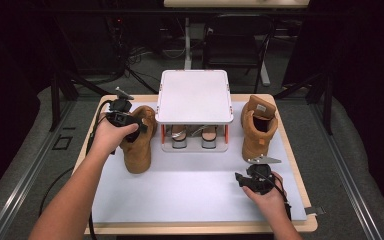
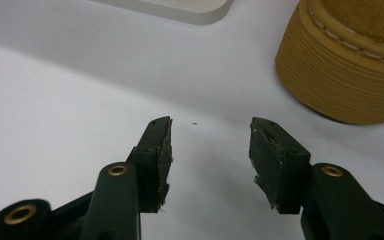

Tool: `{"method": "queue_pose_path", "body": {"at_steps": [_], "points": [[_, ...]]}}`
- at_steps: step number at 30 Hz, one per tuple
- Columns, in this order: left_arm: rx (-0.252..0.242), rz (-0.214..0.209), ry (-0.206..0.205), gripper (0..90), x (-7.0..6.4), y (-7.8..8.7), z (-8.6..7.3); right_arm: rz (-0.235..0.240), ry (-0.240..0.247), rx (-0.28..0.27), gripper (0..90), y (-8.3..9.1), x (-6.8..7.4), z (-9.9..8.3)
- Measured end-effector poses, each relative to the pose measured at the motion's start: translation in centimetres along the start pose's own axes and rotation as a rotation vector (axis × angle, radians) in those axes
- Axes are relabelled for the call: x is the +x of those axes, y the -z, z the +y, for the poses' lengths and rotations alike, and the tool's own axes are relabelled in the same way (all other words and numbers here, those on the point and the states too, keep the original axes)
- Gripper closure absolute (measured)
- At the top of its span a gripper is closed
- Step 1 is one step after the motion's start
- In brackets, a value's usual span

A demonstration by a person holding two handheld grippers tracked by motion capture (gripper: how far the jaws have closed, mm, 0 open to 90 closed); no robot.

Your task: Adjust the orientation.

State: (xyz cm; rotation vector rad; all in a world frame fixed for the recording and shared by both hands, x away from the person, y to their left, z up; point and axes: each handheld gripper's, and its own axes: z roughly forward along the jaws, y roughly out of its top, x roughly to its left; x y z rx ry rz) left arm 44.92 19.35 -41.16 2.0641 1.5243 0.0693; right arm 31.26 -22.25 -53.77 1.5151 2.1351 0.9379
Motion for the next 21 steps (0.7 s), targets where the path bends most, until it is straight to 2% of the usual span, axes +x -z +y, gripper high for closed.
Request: {"method": "queue_pose_path", "body": {"at_steps": [3,5,10,13,21], "points": [[-0.006,-0.01,0.002,58.4,0.1,0.7,-0.3,-0.003,0.008,0.004,51.5,0.5,0.0,0.6],[-0.013,0.018,-0.009,58.7,0.2,1.4,-0.4,-0.003,0.012,0.008,51.6,0.9,-0.1,1.2],[-0.029,0.034,-0.013,58.2,0.9,3.1,-0.8,-0.022,0.04,0.039,51.7,2.1,-0.4,2.9],[-0.033,0.042,-0.007,57.7,1.4,3.7,-1.0,-0.02,0.036,0.062,51.6,2.7,-0.9,4.2],[-0.026,0.047,0.012,56.7,2.8,3.8,-1.6,0.017,0.068,0.209,52.7,3.0,-1.4,7.6]]}}
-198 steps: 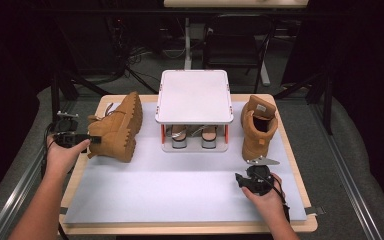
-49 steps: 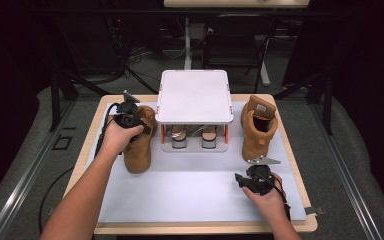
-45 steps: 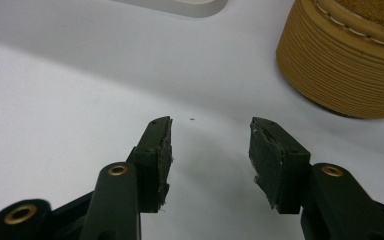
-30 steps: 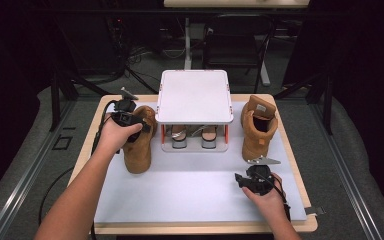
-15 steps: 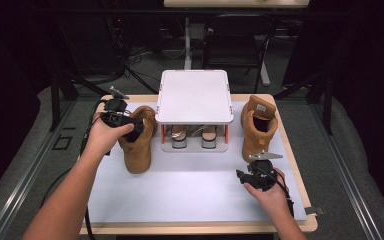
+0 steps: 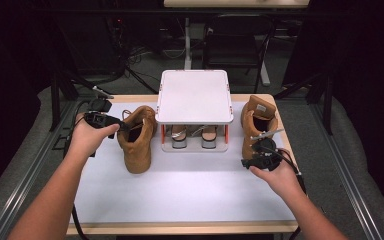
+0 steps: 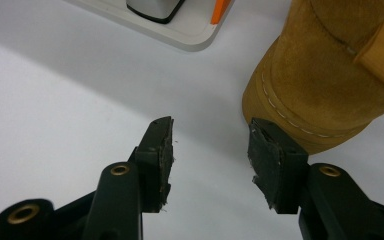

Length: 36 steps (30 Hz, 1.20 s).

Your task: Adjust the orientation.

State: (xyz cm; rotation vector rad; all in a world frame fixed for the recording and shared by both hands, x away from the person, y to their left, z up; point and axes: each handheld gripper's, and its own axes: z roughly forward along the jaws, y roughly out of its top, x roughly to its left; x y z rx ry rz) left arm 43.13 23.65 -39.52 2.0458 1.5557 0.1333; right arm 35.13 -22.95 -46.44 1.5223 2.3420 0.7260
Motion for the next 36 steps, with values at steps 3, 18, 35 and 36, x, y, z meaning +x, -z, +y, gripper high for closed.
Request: {"method": "queue_pose_path", "body": {"at_steps": [3,18,35,36], "points": [[0.006,0.002,0.001,56.2,0.3,-0.2,-0.2,0.019,-0.007,0.064,53.4,0.5,-0.2,1.4],[0.003,0.009,-0.003,55.2,0.1,-0.4,-0.1,-0.069,0.035,0.323,54.3,3.9,-1.7,8.3],[0.011,0.015,-0.005,54.6,0.1,-0.4,0.1,-0.113,-0.046,0.321,53.9,3.9,-3.8,13.6],[0.013,0.015,-0.005,54.6,0.1,-0.4,0.1,-0.115,-0.051,0.323,53.8,3.7,-3.8,13.7]]}}
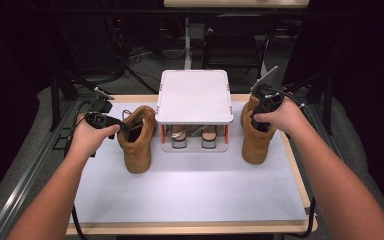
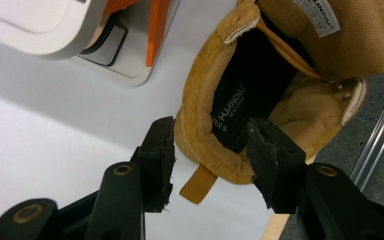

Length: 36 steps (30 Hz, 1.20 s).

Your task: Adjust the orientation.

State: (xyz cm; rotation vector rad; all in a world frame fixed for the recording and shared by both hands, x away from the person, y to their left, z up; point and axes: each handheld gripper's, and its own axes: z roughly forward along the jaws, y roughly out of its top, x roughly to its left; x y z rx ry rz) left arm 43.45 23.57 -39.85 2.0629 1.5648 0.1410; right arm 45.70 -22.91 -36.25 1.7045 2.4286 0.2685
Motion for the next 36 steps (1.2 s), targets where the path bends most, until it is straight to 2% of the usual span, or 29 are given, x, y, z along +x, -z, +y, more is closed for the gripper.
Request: {"method": "queue_pose_path", "body": {"at_steps": [3,4,12,14,16,17,18,23,24,32,33,36], "points": [[0.001,0.002,-0.003,54.7,0.0,0.0,0.1,0.001,-0.017,-0.005,53.6,-0.7,0.0,0.4],[-0.002,0.004,-0.001,54.6,-0.1,0.0,0.1,0.005,-0.011,0.006,53.6,-0.9,0.0,0.5],[0.001,-0.002,0.004,54.6,0.1,0.0,0.2,0.003,-0.057,0.033,54.2,-3.9,0.0,1.3],[0.0,-0.004,0.006,54.6,0.1,0.0,0.2,-0.002,-0.049,0.06,56.5,-4.6,-0.1,1.4],[-0.001,-0.004,0.004,54.6,0.1,0.0,0.3,0.021,-0.062,0.057,63.6,-5.1,0.0,1.5],[-0.001,-0.003,0.005,54.6,0.0,-0.1,0.3,0.029,-0.049,0.075,67.9,-5.1,0.0,1.6],[-0.001,-0.004,0.004,54.6,0.1,-0.1,0.3,0.042,-0.063,0.063,71.8,-5.2,0.1,1.6],[0.0,-0.007,0.005,54.6,0.1,0.0,0.3,0.039,-0.043,0.066,77.2,-5.1,0.3,1.6],[0.0,-0.008,0.006,54.6,0.1,0.0,0.3,0.04,-0.052,0.046,77.6,-5.1,0.4,1.4],[-0.001,-0.007,0.006,54.6,0.1,0.0,0.3,0.071,0.048,0.081,78.4,-4.5,1.6,0.2],[0.0,-0.007,0.005,54.6,0.1,0.0,0.3,0.073,0.053,0.072,78.4,-4.5,1.9,-0.1],[0.0,-0.007,0.006,54.6,0.1,0.0,0.3,0.075,0.106,0.088,78.4,-4.3,2.6,-1.0]]}}
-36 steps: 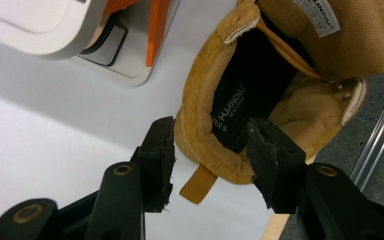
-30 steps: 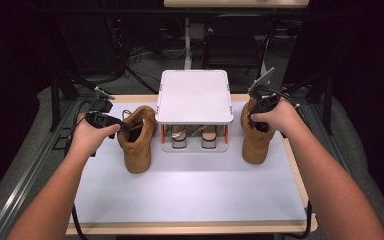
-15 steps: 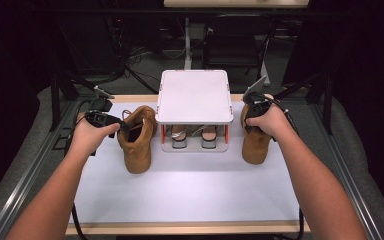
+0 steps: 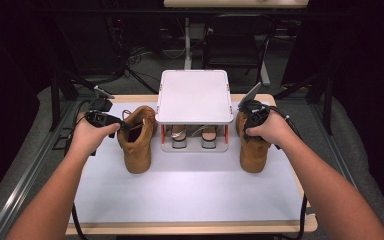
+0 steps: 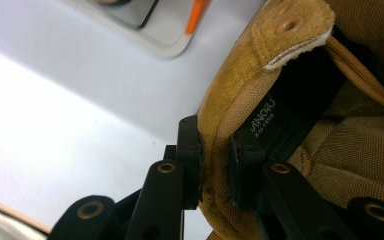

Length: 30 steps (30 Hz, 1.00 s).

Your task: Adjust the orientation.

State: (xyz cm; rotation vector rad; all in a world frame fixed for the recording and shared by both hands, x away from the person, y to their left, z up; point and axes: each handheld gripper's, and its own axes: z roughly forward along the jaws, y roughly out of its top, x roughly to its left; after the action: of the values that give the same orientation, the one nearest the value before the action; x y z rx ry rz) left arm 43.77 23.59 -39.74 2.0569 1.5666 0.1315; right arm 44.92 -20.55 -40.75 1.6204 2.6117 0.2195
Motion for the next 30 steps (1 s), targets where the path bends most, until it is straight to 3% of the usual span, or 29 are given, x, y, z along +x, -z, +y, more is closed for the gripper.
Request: {"method": "queue_pose_path", "body": {"at_steps": [10,15,20,24,30], "points": [[-0.003,0.005,0.0,54.6,-0.1,0.0,0.0,0.012,0.082,0.01,78.3,0.4,1.8,-2.8],[-0.001,0.005,0.003,54.6,-0.1,0.0,-0.1,0.027,0.093,0.016,77.6,0.5,2.3,-3.4],[0.003,0.009,-0.001,54.5,-0.1,0.1,-0.1,0.036,0.067,0.011,73.7,0.4,2.3,-3.3],[0.002,0.012,0.002,54.5,0.0,0.3,-0.1,0.043,0.052,-0.002,64.2,0.6,2.5,-3.5],[0.001,0.024,0.0,54.3,0.2,0.7,-0.1,0.033,0.049,-0.031,60.1,2.4,2.5,-3.8]]}}
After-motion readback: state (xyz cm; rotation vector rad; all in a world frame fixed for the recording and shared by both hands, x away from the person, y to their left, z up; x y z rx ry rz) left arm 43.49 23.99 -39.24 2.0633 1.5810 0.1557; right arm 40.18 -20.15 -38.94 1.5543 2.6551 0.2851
